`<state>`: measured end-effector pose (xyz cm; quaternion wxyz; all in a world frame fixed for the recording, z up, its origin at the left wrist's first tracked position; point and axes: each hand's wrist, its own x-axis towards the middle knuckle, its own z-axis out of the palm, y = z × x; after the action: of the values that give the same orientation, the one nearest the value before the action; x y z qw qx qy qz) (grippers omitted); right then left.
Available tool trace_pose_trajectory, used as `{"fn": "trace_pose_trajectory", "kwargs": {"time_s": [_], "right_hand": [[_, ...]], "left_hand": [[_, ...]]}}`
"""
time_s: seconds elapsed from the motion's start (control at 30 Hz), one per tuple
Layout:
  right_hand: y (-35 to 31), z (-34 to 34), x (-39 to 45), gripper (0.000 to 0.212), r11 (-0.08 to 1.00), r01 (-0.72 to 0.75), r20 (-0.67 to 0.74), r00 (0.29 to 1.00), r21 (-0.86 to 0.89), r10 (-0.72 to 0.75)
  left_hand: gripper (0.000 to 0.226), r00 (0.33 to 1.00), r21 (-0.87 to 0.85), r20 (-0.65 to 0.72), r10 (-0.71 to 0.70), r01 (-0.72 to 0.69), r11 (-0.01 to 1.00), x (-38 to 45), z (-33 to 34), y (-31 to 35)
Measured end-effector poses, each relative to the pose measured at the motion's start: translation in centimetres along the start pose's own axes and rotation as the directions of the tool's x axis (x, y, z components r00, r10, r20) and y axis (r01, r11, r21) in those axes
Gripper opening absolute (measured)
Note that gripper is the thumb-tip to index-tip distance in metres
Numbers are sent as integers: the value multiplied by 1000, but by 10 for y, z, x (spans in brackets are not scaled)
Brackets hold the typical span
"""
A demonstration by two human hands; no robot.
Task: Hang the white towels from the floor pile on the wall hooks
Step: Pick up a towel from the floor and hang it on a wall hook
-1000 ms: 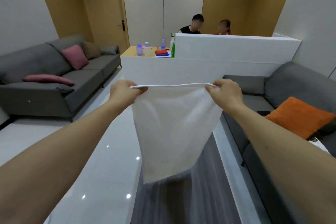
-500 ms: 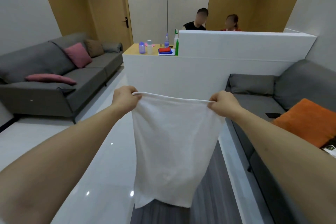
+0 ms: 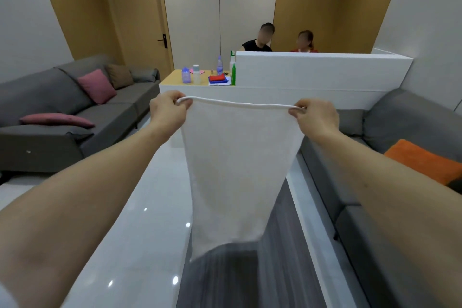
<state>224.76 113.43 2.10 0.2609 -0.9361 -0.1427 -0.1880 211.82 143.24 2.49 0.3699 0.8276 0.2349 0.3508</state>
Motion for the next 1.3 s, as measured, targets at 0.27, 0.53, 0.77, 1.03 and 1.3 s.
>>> {"fn": "trace_pose_trajectory", "kwargs": {"time_s": [0.27,0.53,0.77,1.03,1.3], "right_hand": [[12,-16,-92,15,999,7,42,999,38,-8],[45,3,-261,14,999,-41,209,977,21,36],[62,14,-420,12,987,-158,375,914,-24,156],[90,38,-555,10,955,-250,521,800,-160,297],[119,73,-566,13,931,-291,603,710,-221,365]], "left_hand": [[14,996,-59,79,-46,50,997,-75,-36,-17],[14,952,-32,254,-170,184,982,-226,-76,-94],[16,858,80,397,-325,320,944,-377,-109,-165],[15,688,248,551,-472,406,880,-495,-125,-231],[22,617,327,573,-540,433,840,-503,-96,-263]]}}
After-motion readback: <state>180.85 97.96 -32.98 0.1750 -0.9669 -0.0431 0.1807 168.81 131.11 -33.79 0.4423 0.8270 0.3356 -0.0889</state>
